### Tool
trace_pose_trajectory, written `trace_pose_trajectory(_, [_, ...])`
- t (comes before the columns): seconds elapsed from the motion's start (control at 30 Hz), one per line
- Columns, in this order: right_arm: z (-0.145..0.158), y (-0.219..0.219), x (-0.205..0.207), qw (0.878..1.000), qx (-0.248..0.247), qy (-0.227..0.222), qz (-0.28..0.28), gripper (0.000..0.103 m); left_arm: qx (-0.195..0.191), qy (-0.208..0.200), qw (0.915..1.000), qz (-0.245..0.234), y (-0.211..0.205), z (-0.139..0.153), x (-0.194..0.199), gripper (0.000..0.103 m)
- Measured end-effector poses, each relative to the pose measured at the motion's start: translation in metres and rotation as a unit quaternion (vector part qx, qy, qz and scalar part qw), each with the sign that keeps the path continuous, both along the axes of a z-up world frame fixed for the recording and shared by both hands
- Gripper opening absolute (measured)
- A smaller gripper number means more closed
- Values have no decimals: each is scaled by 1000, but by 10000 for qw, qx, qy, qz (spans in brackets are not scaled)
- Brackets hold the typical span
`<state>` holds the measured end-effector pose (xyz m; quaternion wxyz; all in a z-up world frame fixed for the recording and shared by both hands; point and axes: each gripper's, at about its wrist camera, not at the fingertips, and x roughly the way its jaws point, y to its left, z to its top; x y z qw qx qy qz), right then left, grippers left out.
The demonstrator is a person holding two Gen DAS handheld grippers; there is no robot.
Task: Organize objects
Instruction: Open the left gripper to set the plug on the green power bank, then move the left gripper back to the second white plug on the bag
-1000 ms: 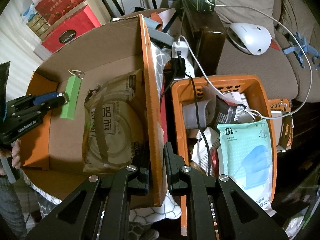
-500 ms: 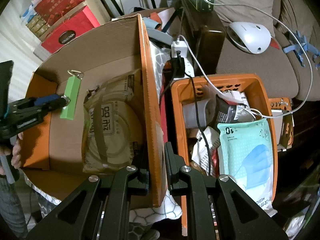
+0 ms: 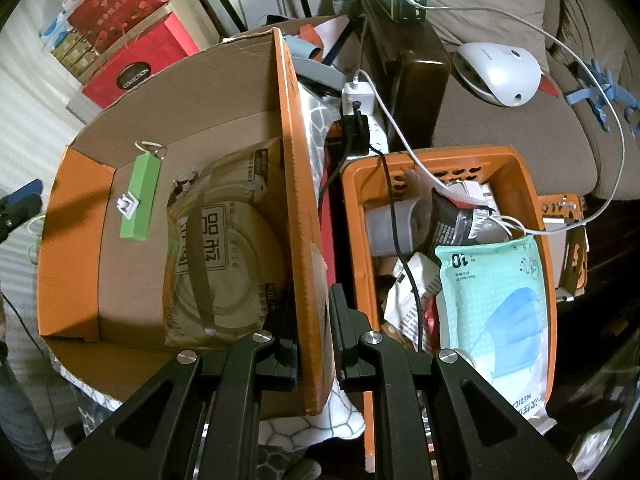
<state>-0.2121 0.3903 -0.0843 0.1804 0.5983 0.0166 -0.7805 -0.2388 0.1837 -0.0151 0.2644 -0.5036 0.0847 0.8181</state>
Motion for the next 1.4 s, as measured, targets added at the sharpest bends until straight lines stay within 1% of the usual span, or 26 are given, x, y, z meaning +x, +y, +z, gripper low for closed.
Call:
trace_pose_trajectory(0.13, [0, 2, 1, 10000, -2, 10, 4, 13, -165, 46, 9994, 289, -34, 3, -8, 78])
trace_pose_trajectory(0.2, [0, 1, 0, 10000, -9, 14, 0, 13, -274, -1, 9986, 458, -52, 0, -15, 78])
trace_pose_trajectory(0.33, [0, 3, 1, 10000, -11, 14, -9, 13, -561, -142, 9955, 746, -82, -17, -26, 78])
trace_pose_trajectory(0.47, [-1, 3, 2, 10000, 18, 20, -6, 13, -916, -319, 9911, 908, -101, -42, -35, 78])
trace_pose_trajectory(0.57, [-1, 3, 3, 10000, 28, 16, -12, 13, -975, -481, 9886, 1039, -114, -59, -41, 78])
trace_pose_trajectory(0.67, [-2, 4, 4, 10000, 34, 4, -25, 13, -888, -544, 9885, 1101, -122, -68, -44, 78])
trace_pose_trajectory(0.73, [-2, 4, 4, 10000, 42, 3, -28, 13, -835, -513, 9893, 1081, -125, -71, -44, 78])
trace_pose_trajectory(0.83, [-2, 3, 5, 10000, 61, 11, -38, 13, -860, -393, 9905, 1001, -123, -73, -44, 78])
trace_pose_trajectory(0.93, [-4, 3, 6, 10000, 70, 2, -51, 13, -857, -384, 9913, 922, -119, -79, -43, 78])
trace_pose_trajectory(1.17, [-4, 2, 6, 9999, 110, -14, -58, 13, -1059, -187, 9922, 629, -110, -84, -41, 78])
trace_pose_trajectory(1.27, [-4, 1, 6, 9999, 116, -14, -57, 13, -1282, -82, 9908, 433, -105, -85, -40, 72])
trace_pose_trajectory(1.4, [-4, 1, 6, 9999, 135, -14, -59, 13, -1623, 46, 9866, 161, -98, -90, -37, 62])
